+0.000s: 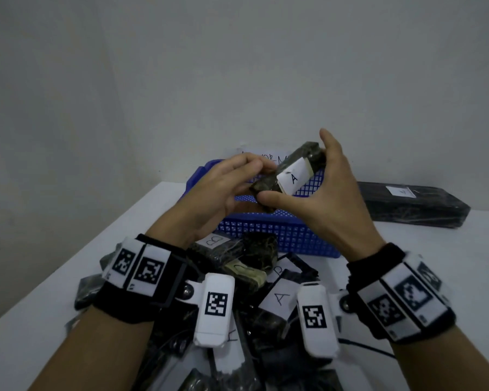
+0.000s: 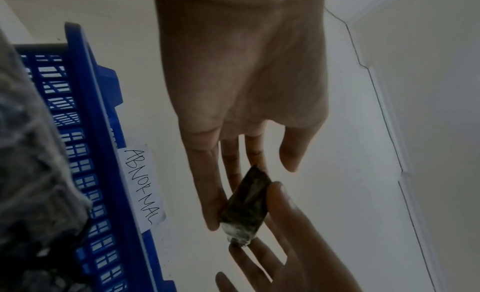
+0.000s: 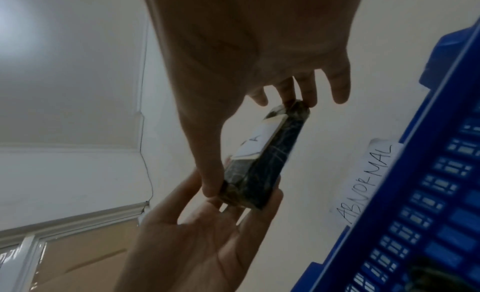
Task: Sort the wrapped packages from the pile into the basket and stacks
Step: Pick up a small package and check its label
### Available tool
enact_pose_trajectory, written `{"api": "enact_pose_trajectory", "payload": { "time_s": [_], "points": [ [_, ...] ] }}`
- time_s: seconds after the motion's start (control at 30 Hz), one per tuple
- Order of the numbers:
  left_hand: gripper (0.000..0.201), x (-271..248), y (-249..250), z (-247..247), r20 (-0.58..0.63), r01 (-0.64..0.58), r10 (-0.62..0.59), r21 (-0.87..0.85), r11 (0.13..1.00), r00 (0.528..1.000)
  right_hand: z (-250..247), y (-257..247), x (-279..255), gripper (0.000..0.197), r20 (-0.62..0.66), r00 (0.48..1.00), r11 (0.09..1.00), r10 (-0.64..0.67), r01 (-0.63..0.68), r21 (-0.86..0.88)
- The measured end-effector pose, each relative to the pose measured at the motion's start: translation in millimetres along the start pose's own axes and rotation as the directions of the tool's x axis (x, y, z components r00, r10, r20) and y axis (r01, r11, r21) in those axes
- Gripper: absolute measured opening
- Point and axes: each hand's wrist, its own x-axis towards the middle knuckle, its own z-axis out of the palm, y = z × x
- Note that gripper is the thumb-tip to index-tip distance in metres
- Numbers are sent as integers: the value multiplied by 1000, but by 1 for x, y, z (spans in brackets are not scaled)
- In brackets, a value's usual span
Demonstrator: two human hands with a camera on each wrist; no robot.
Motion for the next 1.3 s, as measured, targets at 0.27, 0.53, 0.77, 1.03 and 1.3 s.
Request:
{"api": "enact_pose_trajectory", "payload": {
  "time_s": [0.27,0.53,0.77,1.03,1.3],
  "points": [
    [34,-4,6,2,57,107,-102,-96,990,993,6,1,-3,95,-51,977,976,-208,205,-67],
    [37,-1,1,-8,83,86,-84,-15,996,993,-1,8,4,93,150,987,953,-64,16,302],
    [45,-1,-3,-3,100,39,-68,266,963,993,-5,7,9,32,-25,996,951,-81,85,296],
    [67,-8,5,-2,55,129,-135,105,986,989,0,8,4,49,68,943,942,-324,315,116],
    [58,-4,-2,-8,19,-22,18,213,977,1000,-3,-1,4,49,174,956,951,-235,189,245]
  ]
}}
